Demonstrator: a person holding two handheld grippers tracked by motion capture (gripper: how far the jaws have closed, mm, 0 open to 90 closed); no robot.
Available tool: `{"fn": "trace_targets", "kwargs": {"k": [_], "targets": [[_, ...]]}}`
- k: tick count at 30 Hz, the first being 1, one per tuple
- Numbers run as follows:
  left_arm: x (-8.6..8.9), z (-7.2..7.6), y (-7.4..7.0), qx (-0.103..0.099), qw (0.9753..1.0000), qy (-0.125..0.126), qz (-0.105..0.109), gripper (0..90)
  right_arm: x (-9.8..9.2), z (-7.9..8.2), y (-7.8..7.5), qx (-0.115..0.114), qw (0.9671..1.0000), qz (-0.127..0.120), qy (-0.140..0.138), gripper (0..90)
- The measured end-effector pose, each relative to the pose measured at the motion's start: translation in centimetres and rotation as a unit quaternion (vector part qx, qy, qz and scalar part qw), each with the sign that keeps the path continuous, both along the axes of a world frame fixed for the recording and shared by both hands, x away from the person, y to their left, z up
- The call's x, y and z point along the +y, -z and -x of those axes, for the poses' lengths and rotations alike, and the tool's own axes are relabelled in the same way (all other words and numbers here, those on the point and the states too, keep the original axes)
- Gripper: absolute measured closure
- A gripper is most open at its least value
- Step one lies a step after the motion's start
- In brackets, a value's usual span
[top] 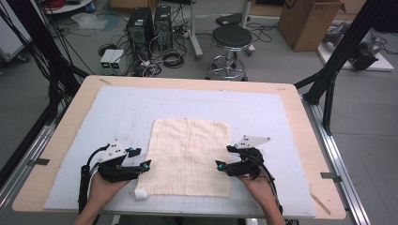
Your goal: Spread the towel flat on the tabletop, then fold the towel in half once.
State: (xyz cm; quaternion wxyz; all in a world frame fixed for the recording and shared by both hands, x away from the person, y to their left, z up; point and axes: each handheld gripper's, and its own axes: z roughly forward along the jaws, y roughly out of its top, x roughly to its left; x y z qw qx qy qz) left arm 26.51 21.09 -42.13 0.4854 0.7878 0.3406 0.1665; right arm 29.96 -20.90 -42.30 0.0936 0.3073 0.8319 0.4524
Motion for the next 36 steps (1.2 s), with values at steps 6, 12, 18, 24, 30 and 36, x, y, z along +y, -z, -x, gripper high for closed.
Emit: {"fn": "trace_targets", "kwargs": {"k": [6,12,18,24,30,36], "targets": [[0.0,0.0,0.2,0.003,0.9999,-0.003,-0.010,38.3,-0.3,0.4,-0.1,-0.007,0.9999,-0.008,0.005,23.5],[0.1,-0.2,0.3,0.006,0.9999,-0.004,-0.012,38.6,-0.3,0.4,0.1,-0.007,1.0000,-0.003,0.005,23.9],[0.0,-0.2,0.3,0.011,0.9999,0.001,-0.012,39.0,-0.1,0.4,0.1,-0.009,1.0000,0.001,0.002,23.6],[0.0,-0.4,0.1,0.019,0.9998,-0.001,-0.004,39.1,0.1,0.2,0.2,-0.013,0.9999,-0.001,0.000,23.5],[-0.3,-1.1,-0.7,0.030,0.9995,0.001,-0.007,39.9,-0.2,-0.5,-0.6,-0.012,0.9998,-0.015,0.001,23.4],[-0.5,-3.0,-1.5,0.039,0.9992,-0.001,0.000,41.5,-0.3,-2.2,-2.0,-0.019,0.9997,-0.008,0.012,24.6]]}}
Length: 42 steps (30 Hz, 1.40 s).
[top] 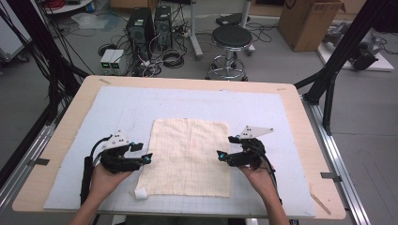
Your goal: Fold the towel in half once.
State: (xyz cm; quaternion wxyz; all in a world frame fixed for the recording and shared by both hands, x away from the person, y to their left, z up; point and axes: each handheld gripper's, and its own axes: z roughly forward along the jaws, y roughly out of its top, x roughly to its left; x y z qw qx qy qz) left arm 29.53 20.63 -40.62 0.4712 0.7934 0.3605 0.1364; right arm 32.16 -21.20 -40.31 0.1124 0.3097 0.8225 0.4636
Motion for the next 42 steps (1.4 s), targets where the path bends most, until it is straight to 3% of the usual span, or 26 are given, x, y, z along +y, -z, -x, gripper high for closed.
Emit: {"fn": "trace_targets", "kwargs": {"k": [9,12,14,15,16,19,20,23,25,30,33,38,42], "targets": [[-1.3,-4.5,-2.6,-0.011,0.9999,-0.009,-0.007,43.6,0.2,-3.9,-1.8,0.012,0.9994,0.016,0.030,30.1],[-1.9,-6.1,-3.0,-0.012,0.9998,-0.013,-0.013,44.1,0.1,-5.2,-2.3,0.006,0.9986,0.025,0.047,33.8],[-1.9,-7.2,-2.9,-0.008,0.9996,-0.025,-0.001,45.4,0.2,-6.1,-2.5,0.010,0.9982,0.026,0.054,35.9],[-1.9,-7.7,-2.9,-0.005,0.9996,-0.028,-0.006,45.9,0.2,-6.5,-2.6,0.011,0.9979,0.026,0.058,36.9],[-1.8,-8.3,-2.7,-0.001,0.9992,-0.040,-0.008,46.0,0.3,-6.8,-2.7,0.011,0.9978,0.027,0.060,37.3],[-1.4,-9.5,-2.2,0.006,0.9974,-0.070,0.017,48.2,0.6,-8.0,-2.6,0.015,0.9974,0.029,0.065,38.0],[-1.4,-9.8,-2.0,0.004,0.9967,-0.079,0.016,48.9,0.6,-8.5,-2.4,0.020,0.9971,0.030,0.068,38.3],[-1.4,-10.7,-1.3,0.005,0.9952,-0.098,-0.008,50.1,0.5,-9.2,-1.7,0.018,0.9967,0.024,0.076,40.0],[-1.2,-11.4,-0.4,0.010,0.9933,-0.112,-0.025,52.5,0.5,-9.7,-1.1,0.029,0.9963,0.026,0.077,40.1],[-1.8,-12.6,1.6,0.047,0.9920,-0.115,-0.023,52.9,0.4,-10.7,0.6,0.049,0.9950,0.026,0.083,43.1],[-2.3,-12.8,2.3,0.052,0.9913,-0.118,-0.029,55.7,0.4,-11.1,1.2,0.062,0.9944,0.005,0.085,48.9],[-2.4,-13.3,3.1,0.073,0.9873,-0.134,-0.042,58.5,0.6,-11.5,2.1,0.075,0.9923,0.020,0.097,54.6],[-2.5,-13.4,3.4,0.083,0.9869,-0.134,-0.035,62.4,0.8,-11.6,2.6,0.080,0.9880,0.063,0.116,54.7]]}}
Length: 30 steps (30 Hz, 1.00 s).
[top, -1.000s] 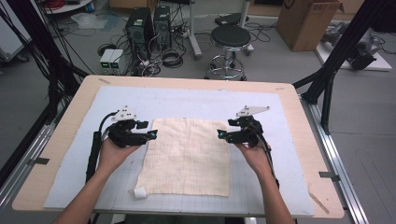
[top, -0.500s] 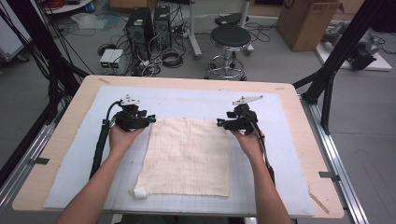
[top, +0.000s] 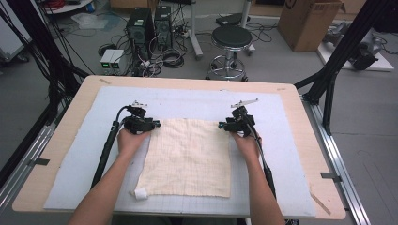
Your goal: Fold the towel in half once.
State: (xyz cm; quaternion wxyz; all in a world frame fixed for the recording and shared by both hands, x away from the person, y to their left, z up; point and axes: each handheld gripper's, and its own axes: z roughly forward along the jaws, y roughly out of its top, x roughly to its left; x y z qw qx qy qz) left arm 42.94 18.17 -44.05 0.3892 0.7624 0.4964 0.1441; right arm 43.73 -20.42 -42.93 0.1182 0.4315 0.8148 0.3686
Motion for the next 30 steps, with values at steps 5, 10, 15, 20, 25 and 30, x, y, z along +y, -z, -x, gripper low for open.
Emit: {"fn": "trace_targets", "kwargs": {"k": [5,10,15,20,25,30], "targets": [[0.0,0.0,0.0,0.006,0.9999,-0.011,0.006,72.3,0.3,-0.1,0.4,0.010,0.9998,0.019,0.000,65.8],[-0.1,0.1,-0.2,0.012,0.9999,-0.007,-0.010,85.6,0.8,0.0,0.4,0.015,0.9997,0.017,-0.004,84.2],[0.4,0.2,-0.9,-0.003,0.9999,-0.016,0.005,86.8,0.8,0.3,-0.7,-0.004,0.9998,0.017,-0.008,85.6],[1.3,0.3,-2.2,-0.023,0.9991,-0.027,0.022,87.0,0.8,0.4,-2.0,-0.022,0.9997,0.000,-0.010,85.9],[2.5,0.3,-3.3,-0.044,0.9967,-0.051,0.045,87.1,1.3,0.3,-3.1,-0.032,0.9988,-0.035,-0.014,86.0],[2.8,-0.1,-4.7,-0.058,0.9961,-0.047,0.048,87.1,1.2,0.0,-4.2,-0.048,0.9976,-0.048,-0.012,86.1]]}}
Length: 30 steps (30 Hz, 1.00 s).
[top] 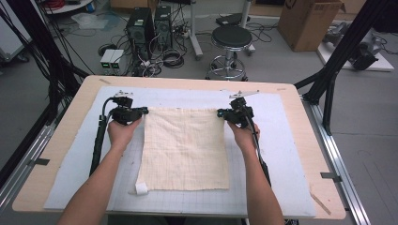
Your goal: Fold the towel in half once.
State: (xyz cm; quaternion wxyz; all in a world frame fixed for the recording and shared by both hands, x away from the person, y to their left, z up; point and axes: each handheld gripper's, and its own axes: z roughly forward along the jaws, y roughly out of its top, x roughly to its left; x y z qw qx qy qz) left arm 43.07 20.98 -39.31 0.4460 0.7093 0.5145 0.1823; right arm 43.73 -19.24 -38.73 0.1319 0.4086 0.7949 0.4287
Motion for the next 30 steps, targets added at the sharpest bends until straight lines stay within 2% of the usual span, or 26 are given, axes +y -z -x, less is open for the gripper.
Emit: {"fn": "trace_targets", "kwargs": {"k": [2,6,11,14,15,17,20,22,24,26,28,30], "targets": [[0.0,0.0,-0.2,-0.002,1.0000,0.003,0.005,87.1,-0.2,0.0,0.0,0.001,1.0000,-0.002,0.000,86.1],[-0.1,0.1,0.2,0.012,0.9997,0.018,-0.006,87.0,-0.7,-0.1,0.5,0.024,0.9995,-0.022,-0.002,86.1],[-0.1,0.8,0.0,0.003,0.9996,0.027,-0.001,87.1,-1.4,0.3,0.4,0.021,0.9991,-0.035,-0.010,86.0],[0.1,1.4,-0.1,-0.003,0.9996,0.030,-0.001,87.1,-1.7,0.7,0.2,0.032,0.9974,-0.060,-0.024,86.0],[0.2,1.7,-0.1,-0.006,0.9995,0.031,0.002,87.1,-1.7,0.9,0.2,0.028,0.9971,-0.064,-0.029,86.0],[0.2,2.2,-0.1,-0.008,0.9994,0.034,0.005,87.1,-1.7,1.3,0.2,0.025,0.9972,-0.061,-0.036,86.0],[0.4,2.9,-0.1,-0.010,0.9991,0.041,0.007,87.1,-2.0,1.8,0.5,0.031,0.9962,-0.070,-0.042,86.0],[0.5,3.4,-0.2,-0.013,0.9989,0.044,0.007,87.1,-2.1,2.0,0.5,0.037,0.9961,-0.065,-0.046,86.0],[0.5,3.9,-0.4,-0.016,0.9986,0.049,0.011,87.1,-2.1,2.3,0.2,0.033,0.9961,-0.065,-0.051,86.0],[0.5,4.3,-0.5,-0.016,0.9982,0.057,0.008,87.1,-2.1,2.7,-0.2,0.029,0.9951,-0.074,-0.059,86.0],[0.5,4.8,-0.7,-0.022,0.9978,0.063,0.003,87.1,-2.1,3.1,-0.6,0.030,0.9948,-0.072,-0.066,86.0],[0.5,5.4,-0.7,-0.026,0.9972,0.068,0.011,87.0,-2.0,3.6,-0.9,0.029,0.9943,-0.071,-0.074,86.0]]}}
